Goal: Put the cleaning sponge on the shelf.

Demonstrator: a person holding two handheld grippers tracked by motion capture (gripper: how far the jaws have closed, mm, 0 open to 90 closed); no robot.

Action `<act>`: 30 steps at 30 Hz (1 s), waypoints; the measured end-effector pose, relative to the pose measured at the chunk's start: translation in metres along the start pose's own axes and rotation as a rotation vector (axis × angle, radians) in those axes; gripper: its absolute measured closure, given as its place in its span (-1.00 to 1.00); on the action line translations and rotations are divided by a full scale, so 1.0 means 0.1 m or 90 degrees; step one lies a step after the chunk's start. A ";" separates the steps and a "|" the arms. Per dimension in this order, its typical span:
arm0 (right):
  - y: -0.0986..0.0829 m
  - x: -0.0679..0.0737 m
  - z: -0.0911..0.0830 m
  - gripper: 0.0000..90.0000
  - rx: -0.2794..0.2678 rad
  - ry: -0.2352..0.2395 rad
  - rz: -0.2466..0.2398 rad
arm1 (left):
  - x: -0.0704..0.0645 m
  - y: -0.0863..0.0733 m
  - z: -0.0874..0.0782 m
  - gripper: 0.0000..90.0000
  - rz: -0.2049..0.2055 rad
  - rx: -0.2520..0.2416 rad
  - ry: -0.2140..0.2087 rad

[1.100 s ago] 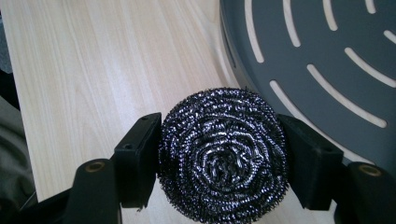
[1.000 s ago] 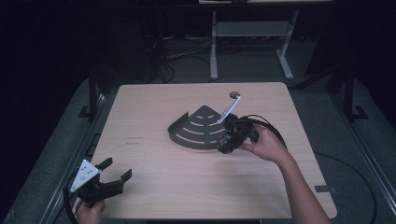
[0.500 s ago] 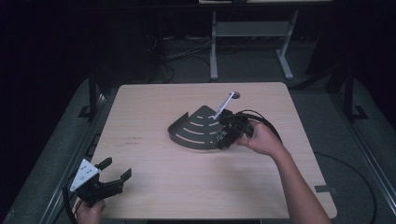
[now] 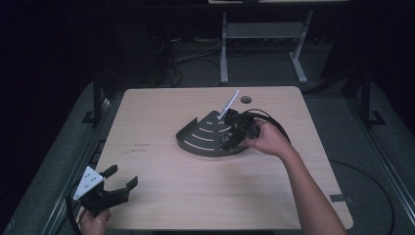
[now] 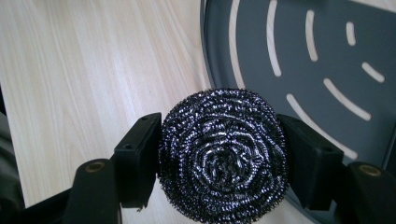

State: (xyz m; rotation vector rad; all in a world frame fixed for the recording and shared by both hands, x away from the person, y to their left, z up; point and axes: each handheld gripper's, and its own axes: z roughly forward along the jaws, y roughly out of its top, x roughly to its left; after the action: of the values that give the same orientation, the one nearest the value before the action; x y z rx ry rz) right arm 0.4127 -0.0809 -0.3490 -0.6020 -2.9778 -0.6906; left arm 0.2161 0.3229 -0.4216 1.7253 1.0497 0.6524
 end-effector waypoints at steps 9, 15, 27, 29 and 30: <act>0.12 -0.07 -0.02 -0.25 0.000 0.006 -0.001 | 0.00 0.00 0.00 -0.71 0.001 -0.001 0.001; 0.20 -0.12 0.00 -0.26 0.006 0.002 0.000 | 0.01 0.00 -0.01 -0.71 0.000 0.000 0.003; 0.24 -0.30 0.18 -0.26 0.003 0.010 0.021 | -0.01 0.00 0.00 -0.71 0.001 0.002 0.003; 0.25 -0.32 0.21 -0.26 0.003 0.014 0.026 | -0.01 -0.01 0.00 -0.71 0.000 0.003 0.003; 0.25 -0.34 0.23 -0.26 0.003 0.012 0.027 | -0.01 -0.01 0.00 -0.71 0.001 0.004 0.003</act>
State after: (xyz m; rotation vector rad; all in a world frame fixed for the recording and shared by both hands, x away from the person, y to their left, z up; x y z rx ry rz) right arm 0.4547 -0.0630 -0.3630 -0.6516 -2.9394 -0.6829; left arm 0.2154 0.3222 -0.4222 1.7306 1.0542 0.6552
